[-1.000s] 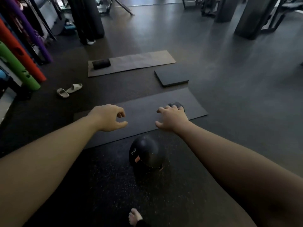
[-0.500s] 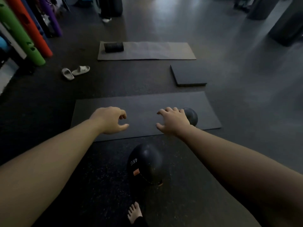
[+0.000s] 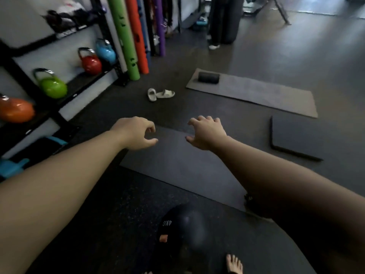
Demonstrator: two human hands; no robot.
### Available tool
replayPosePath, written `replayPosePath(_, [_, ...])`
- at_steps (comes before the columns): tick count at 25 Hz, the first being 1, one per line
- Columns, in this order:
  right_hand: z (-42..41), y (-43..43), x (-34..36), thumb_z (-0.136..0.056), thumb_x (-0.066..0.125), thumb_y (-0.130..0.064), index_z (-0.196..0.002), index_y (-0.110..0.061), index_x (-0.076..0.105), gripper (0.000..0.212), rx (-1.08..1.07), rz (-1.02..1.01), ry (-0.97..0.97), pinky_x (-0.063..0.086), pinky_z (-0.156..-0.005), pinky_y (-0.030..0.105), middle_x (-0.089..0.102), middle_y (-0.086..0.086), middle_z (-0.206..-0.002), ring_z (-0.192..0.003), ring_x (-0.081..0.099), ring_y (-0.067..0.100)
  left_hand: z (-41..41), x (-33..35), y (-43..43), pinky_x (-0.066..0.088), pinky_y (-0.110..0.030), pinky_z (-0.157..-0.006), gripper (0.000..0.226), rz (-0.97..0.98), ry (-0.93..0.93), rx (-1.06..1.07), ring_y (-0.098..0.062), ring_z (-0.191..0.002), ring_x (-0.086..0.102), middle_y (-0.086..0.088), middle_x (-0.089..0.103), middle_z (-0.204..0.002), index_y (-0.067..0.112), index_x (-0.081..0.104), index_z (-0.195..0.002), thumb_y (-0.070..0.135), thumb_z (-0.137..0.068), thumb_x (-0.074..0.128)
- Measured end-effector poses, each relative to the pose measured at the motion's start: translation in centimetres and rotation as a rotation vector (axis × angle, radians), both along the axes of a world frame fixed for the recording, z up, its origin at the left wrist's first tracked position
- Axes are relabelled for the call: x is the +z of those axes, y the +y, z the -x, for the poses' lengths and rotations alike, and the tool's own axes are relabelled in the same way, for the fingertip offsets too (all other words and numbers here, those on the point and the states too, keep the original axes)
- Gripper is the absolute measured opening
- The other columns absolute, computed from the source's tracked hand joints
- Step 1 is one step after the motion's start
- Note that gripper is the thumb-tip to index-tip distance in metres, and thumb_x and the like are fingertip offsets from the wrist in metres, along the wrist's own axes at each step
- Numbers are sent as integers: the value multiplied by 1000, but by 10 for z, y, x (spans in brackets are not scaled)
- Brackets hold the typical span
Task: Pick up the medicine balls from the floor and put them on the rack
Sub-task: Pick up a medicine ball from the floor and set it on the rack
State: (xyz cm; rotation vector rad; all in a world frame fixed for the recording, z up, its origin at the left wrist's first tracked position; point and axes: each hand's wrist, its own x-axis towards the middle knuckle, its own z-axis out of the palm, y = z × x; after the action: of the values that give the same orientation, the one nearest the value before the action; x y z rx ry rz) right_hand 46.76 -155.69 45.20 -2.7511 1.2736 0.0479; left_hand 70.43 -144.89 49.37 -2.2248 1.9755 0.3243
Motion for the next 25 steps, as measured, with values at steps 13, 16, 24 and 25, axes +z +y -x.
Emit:
replayPosePath(13, [-55, -43, 100, -94, 56, -58, -148, -26, 48, 62, 512, 33, -50, 35, -106, 55, 55, 9, -142, -132, 48, 37, 45, 94, 65, 52, -38, -85, 48, 108, -104, 513, -20, -115, 65, 9, 70, -127, 35, 66, -127, 68, -91, 63])
replayPosePath(16, [-63, -21, 108, -95, 56, -58, -146, -25, 49, 62, 529, 48, -65, 33, -106, 57, 55, 9, -141, -132, 48, 36, 44, 99, 84, 47, -34, -80, 48, 139, -103, 541, -19, -114, 65, 7, 70, -127, 34, 66, -128, 66, -92, 64])
replayPosePath(24, [-76, 12, 56, -95, 55, -58, -149, -31, 45, 61, 564, -60, 2, 32, -111, 58, 53, 8, -147, -138, 44, 35, 43, 54, 139, 53, -37, -84, 50, 121, 4, 666, -16, -110, 65, 9, 68, -128, 33, 66, -129, 66, -91, 65])
replayPosePath(25, [-79, 11, 44, -95, 54, -58, -149, -32, 45, 61, 574, -80, 25, 32, -111, 57, 52, 8, -148, -139, 43, 35, 41, 43, 146, 51, -36, -81, 51, 101, 9, 694, -15, -112, 64, 9, 67, -128, 33, 65, -129, 67, -91, 64])
